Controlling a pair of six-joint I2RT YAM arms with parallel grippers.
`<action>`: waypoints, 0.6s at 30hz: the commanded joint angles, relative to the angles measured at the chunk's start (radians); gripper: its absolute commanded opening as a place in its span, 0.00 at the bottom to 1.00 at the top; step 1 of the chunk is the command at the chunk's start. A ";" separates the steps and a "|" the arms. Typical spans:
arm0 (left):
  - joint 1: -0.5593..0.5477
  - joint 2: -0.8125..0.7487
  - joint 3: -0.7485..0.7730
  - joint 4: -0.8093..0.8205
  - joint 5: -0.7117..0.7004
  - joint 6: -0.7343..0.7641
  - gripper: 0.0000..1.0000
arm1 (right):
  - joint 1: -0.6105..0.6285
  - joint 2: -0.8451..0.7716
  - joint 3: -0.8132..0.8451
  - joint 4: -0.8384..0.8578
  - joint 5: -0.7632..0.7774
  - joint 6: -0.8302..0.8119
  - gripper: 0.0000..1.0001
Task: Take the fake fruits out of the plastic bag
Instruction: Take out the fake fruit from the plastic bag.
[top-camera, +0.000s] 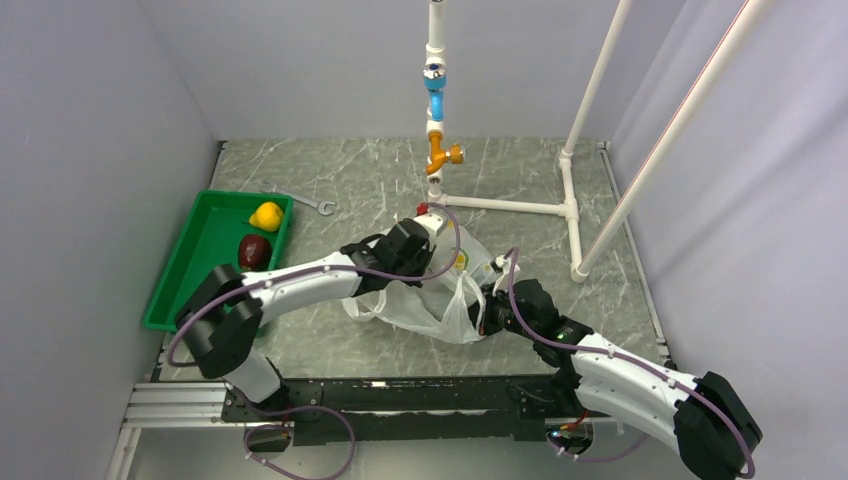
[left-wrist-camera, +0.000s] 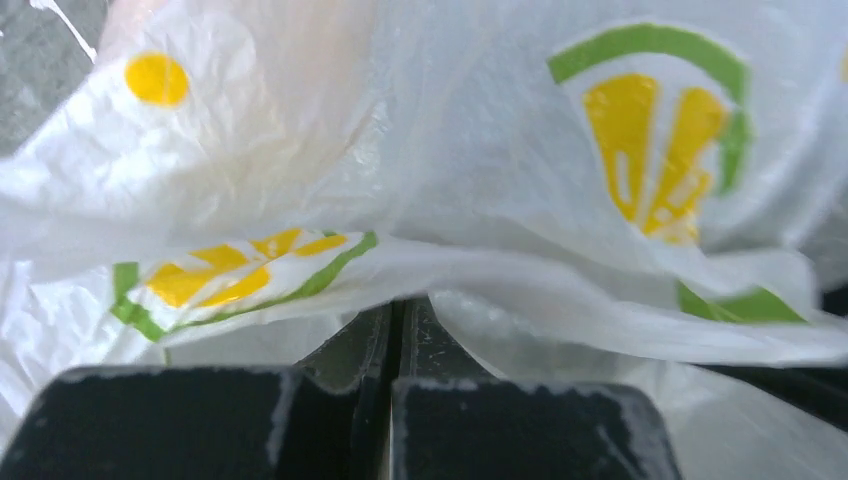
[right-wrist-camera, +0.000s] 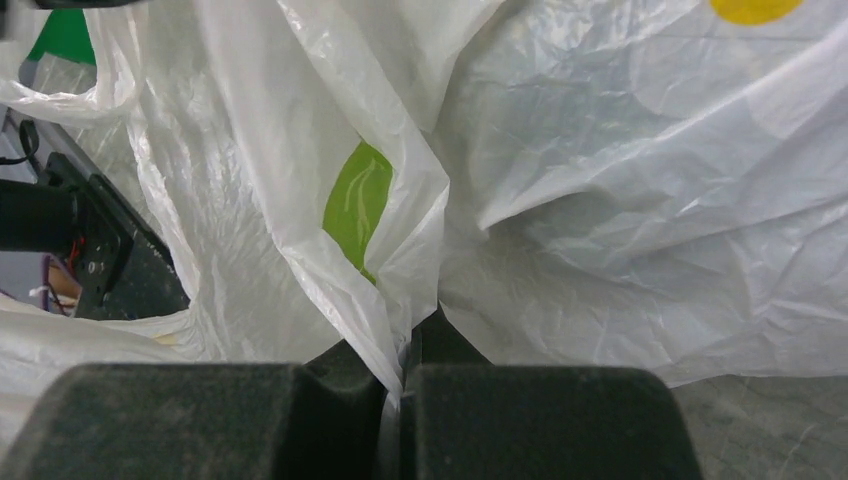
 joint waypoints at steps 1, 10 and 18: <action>-0.012 -0.131 -0.044 0.010 0.088 -0.060 0.00 | 0.000 -0.006 0.016 0.001 0.074 0.006 0.00; -0.031 -0.319 -0.128 -0.096 0.141 -0.143 0.00 | -0.001 -0.003 0.029 -0.007 0.139 0.005 0.00; -0.066 -0.425 -0.177 -0.106 0.171 -0.167 0.00 | -0.001 -0.078 0.022 0.015 0.144 -0.013 0.00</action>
